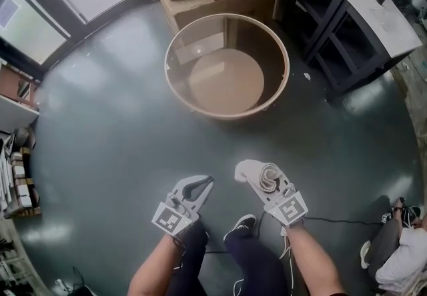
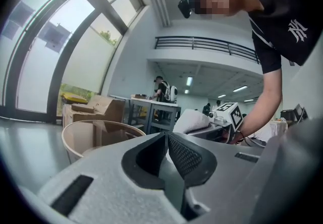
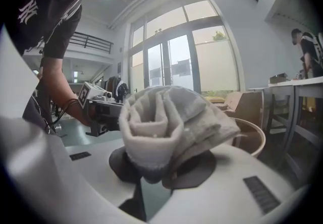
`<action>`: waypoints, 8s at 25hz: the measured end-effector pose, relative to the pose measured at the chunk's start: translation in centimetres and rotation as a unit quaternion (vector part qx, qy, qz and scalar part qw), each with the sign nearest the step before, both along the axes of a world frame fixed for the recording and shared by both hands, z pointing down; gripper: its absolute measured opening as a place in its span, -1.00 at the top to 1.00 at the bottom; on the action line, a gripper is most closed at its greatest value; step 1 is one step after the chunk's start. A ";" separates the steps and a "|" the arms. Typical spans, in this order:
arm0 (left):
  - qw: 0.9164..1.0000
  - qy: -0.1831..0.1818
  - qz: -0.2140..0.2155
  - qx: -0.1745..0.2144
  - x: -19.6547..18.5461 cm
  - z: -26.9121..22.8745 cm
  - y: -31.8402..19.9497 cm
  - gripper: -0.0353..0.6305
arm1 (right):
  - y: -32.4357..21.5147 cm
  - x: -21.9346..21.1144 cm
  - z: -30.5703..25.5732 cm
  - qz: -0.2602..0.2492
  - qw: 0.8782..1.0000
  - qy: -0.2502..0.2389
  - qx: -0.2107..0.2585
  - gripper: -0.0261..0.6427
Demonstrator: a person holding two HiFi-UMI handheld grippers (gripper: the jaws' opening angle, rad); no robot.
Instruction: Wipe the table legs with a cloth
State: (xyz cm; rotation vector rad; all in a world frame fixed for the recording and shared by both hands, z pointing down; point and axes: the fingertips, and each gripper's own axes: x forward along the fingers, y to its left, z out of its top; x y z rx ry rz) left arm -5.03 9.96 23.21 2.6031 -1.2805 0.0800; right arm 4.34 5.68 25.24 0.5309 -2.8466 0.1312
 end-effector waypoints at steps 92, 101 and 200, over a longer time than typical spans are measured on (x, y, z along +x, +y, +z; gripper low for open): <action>0.956 -0.070 -0.263 0.107 -15.7 43.9 -23.7 0.82 | -25.1 -20.3 44.4 0.172 0.982 -0.067 0.049 0.66; 0.977 -0.055 -0.162 0.129 -5.0 44.0 -27.9 0.82 | -28.5 -9.3 45.8 0.235 0.970 -0.029 0.053 0.66; 0.994 -0.050 -0.021 -0.091 6.9 28.2 -10.0 0.82 | -5.1 4.2 28.6 0.187 0.968 0.026 -0.164 0.66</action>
